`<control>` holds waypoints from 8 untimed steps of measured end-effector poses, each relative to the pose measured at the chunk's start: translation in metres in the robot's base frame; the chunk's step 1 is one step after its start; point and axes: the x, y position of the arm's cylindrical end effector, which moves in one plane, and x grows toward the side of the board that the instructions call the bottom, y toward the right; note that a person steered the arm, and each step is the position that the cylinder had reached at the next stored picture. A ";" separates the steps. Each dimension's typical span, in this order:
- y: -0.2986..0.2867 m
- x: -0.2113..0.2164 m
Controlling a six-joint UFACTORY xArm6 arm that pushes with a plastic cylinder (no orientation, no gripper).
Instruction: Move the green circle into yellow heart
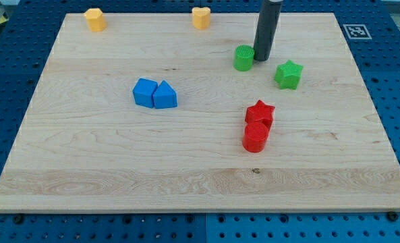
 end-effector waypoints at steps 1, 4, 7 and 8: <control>0.000 0.015; -0.057 0.015; -0.085 -0.023; -0.095 -0.020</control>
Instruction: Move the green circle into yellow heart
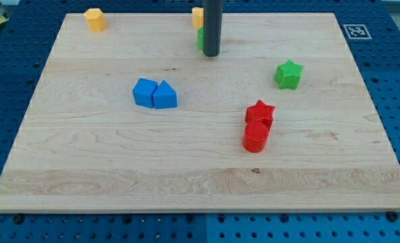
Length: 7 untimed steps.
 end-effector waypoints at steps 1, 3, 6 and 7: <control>-0.004 0.000; -0.022 -0.017; -0.027 -0.018; -0.041 -0.018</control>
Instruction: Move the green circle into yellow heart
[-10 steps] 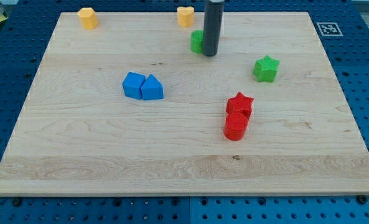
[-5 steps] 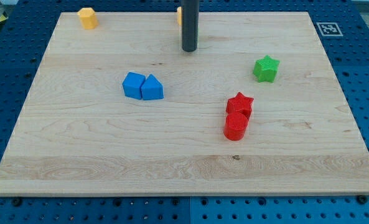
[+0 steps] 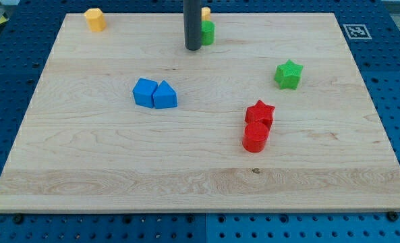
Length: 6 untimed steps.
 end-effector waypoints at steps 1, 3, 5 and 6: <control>0.000 0.000; 0.000 -0.010; 0.008 -0.018; 0.012 -0.027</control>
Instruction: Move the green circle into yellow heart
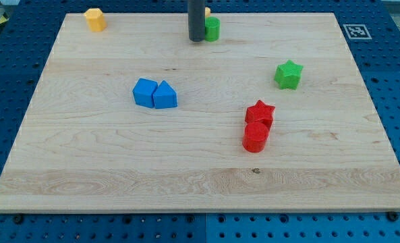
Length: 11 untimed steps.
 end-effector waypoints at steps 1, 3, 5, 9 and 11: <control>0.000 0.000; 0.004 0.019; 0.006 0.000; 0.018 0.014; 0.036 0.010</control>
